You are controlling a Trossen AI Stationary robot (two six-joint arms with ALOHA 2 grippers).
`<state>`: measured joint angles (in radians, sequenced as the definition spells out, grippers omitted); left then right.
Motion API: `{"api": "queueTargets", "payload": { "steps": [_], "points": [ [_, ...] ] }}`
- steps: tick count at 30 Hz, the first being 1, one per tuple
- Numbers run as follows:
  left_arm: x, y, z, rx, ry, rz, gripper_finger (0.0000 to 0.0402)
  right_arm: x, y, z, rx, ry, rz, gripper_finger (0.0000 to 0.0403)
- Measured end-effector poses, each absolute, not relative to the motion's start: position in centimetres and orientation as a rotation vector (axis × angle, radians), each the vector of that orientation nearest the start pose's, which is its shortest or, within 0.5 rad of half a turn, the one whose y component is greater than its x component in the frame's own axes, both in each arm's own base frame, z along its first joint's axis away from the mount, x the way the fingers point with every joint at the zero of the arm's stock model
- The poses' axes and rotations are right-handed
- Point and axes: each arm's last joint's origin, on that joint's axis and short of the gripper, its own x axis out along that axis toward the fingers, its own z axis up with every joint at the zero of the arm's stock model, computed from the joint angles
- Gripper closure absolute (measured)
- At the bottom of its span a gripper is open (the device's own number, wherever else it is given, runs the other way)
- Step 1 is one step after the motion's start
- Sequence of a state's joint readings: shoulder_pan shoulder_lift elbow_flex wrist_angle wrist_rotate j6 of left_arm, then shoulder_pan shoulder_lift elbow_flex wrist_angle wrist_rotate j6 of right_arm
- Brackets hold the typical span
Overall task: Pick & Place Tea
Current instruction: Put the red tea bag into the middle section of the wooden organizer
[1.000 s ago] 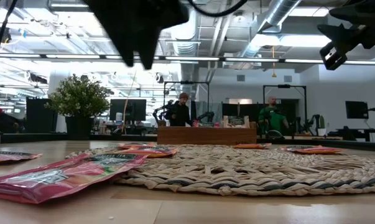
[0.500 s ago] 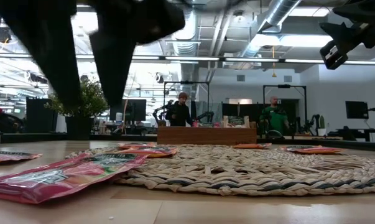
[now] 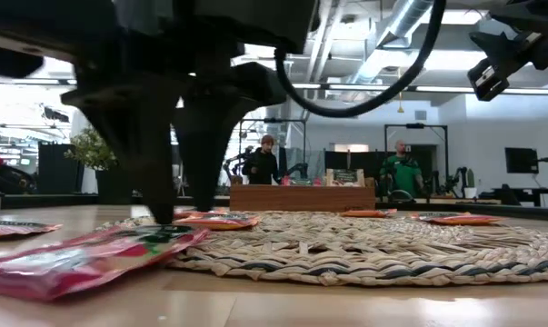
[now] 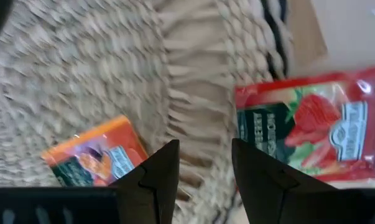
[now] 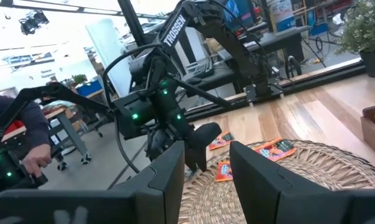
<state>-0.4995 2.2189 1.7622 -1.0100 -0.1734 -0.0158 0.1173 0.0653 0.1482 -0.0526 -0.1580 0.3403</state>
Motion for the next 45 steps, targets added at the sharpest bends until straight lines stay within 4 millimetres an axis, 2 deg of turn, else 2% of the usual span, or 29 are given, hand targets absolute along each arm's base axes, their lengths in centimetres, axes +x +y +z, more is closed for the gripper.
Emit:
{"api": "queueTargets", "payload": {
  "steps": [7,15,23,26,30,40,45],
  "points": [
    [38.2,-20.9,16.1,0.472,1.413,-0.278,0.0262,9.1,1.5,20.4,0.335,0.017,0.277,0.0282],
    [38.1,-20.8,16.3,0.447,1.414,-0.228,0.0262,9.1,1.5,20.4,0.330,0.016,0.277,0.0282],
    [37.5,-20.9,18.9,0.364,1.373,-0.252,0.0262,9.1,1.5,20.4,0.330,0.016,0.277,0.0282],
    [37.1,-21.6,18.8,0.363,1.375,-0.281,0.0262,9.1,1.5,20.4,0.330,0.016,0.277,0.0282],
    [37.1,-22.4,17.5,0.375,1.392,-0.306,0.0262,9.1,1.5,20.4,0.330,0.016,0.277,0.0282],
    [38.1,-21.2,16.8,0.364,1.383,-0.240,0.0262,9.1,1.5,20.3,0.337,0.027,0.280,0.0282],
    [38.1,-21.3,16.6,0.359,1.394,-0.262,0.0262,9.1,1.6,20.1,0.348,0.047,0.286,0.0282]
  ]
}}
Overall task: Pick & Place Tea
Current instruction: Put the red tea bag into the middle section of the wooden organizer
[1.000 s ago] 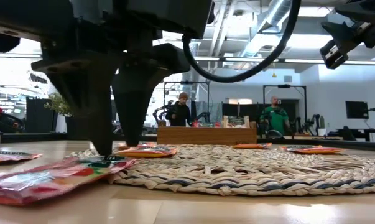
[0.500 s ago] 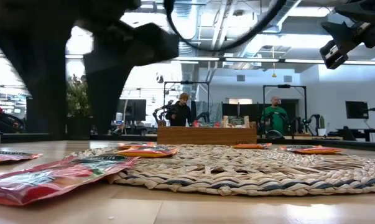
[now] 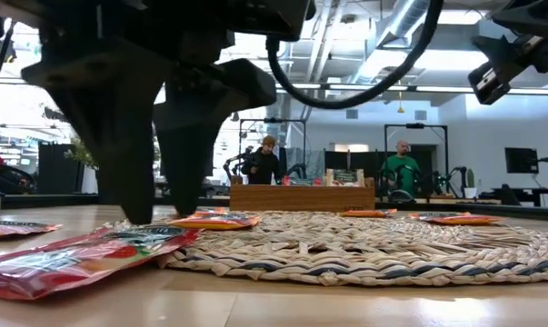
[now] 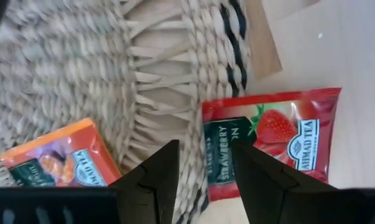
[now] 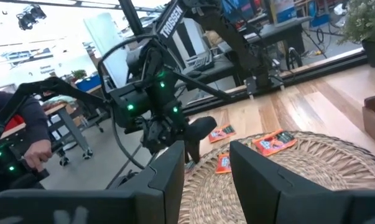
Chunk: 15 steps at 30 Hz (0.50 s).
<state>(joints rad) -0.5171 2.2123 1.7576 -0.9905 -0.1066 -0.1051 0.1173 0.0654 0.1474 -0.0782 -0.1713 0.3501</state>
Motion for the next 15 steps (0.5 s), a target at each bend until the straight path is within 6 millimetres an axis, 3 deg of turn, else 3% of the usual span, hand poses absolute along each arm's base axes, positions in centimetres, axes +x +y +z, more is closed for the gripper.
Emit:
{"api": "queueTargets", "payload": {
  "steps": [8,15],
  "points": [
    [38.1,-21.2,16.5,0.365,1.398,-0.255,0.0262,9.1,1.6,20.1,0.347,0.048,0.300,0.0282],
    [38.4,-21.3,15.0,0.380,1.424,-0.249,0.0262,9.1,1.6,20.1,0.344,0.047,0.300,0.0282]
  ]
}}
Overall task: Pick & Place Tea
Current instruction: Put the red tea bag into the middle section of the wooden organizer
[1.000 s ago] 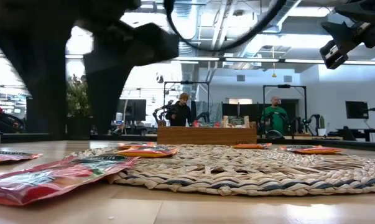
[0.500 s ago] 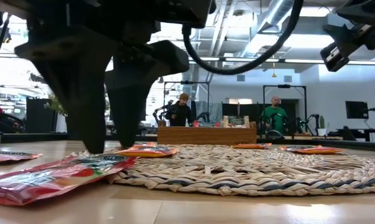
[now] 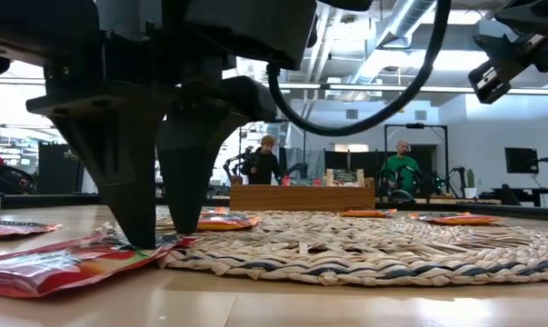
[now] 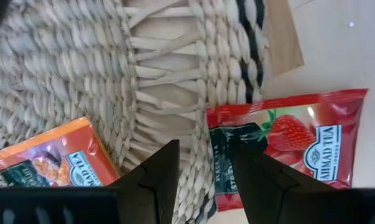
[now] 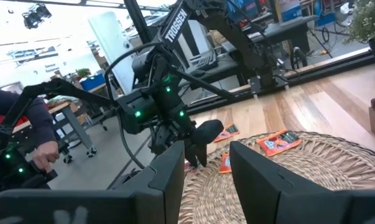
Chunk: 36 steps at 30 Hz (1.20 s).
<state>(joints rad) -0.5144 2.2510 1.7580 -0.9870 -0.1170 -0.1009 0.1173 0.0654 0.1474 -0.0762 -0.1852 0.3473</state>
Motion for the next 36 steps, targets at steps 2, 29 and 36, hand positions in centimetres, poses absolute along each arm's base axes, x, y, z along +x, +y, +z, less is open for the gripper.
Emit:
{"api": "queueTargets", "payload": {
  "steps": [2,29,36],
  "points": [
    [38.40,-21.29,14.93,0.384,1.422,-0.242,0.0262,9.07,1.61,20.12,0.340,0.046,0.301,0.0282],
    [38.49,-21.19,14.98,0.348,1.421,-0.240,0.0367,9.08,1.61,20.12,0.337,0.046,0.302,0.0282],
    [38.26,-21.08,15.86,0.342,1.467,-0.222,0.0379,9.08,1.61,20.12,0.337,0.046,0.302,0.0282]
  ]
}}
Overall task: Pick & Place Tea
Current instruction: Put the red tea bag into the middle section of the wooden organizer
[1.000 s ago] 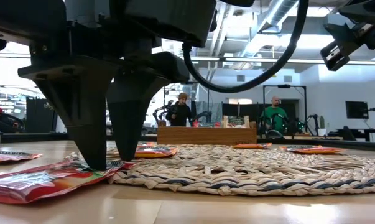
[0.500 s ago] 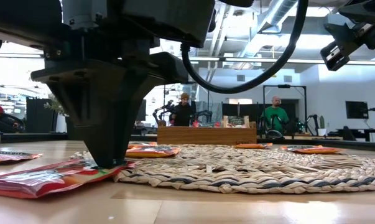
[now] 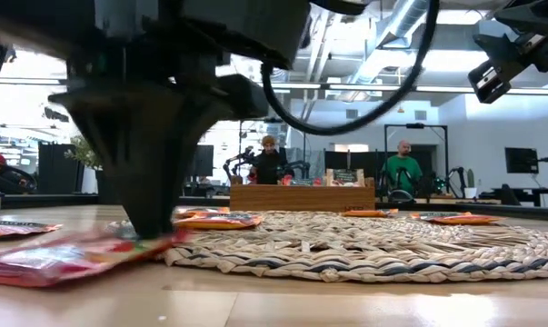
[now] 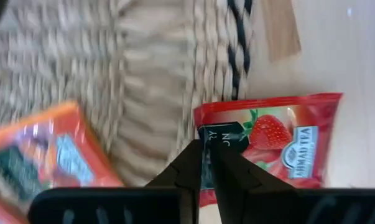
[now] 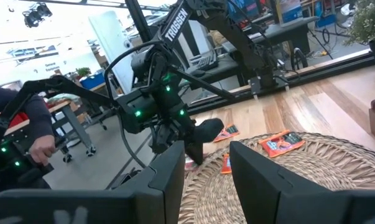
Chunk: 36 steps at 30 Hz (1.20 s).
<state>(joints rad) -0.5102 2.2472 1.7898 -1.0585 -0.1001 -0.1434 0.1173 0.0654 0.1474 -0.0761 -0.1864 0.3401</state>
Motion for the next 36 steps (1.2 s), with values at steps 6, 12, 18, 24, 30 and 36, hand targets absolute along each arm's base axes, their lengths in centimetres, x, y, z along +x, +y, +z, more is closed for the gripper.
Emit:
{"api": "queueTargets", "payload": {
  "steps": [6,12,18,24,30,36],
  "points": [
    [38.6,-21.3,18.5,0.340,1.466,-0.217,0.0399,9.1,1.6,20.1,0.338,0.045,0.302,0.0282],
    [38.8,-21.4,20.0,0.330,1.441,-0.216,0.0401,9.1,1.6,20.1,0.338,0.044,0.301,0.0282],
    [38.6,-21.3,20.0,0.273,1.476,-0.183,0.0401,9.1,1.6,20.1,0.345,0.045,0.301,0.0282],
    [38.4,-21.2,19.7,0.250,1.500,-0.168,0.0401,9.1,1.6,20.1,0.345,0.045,0.301,0.0282],
    [38.2,-21.0,19.1,0.257,1.514,-0.141,0.0392,9.1,1.6,20.1,0.345,0.045,0.302,0.0282],
    [37.7,-20.8,18.0,0.292,1.552,-0.150,0.0332,9.1,1.6,20.1,0.340,0.045,0.302,0.0282]
  ]
}}
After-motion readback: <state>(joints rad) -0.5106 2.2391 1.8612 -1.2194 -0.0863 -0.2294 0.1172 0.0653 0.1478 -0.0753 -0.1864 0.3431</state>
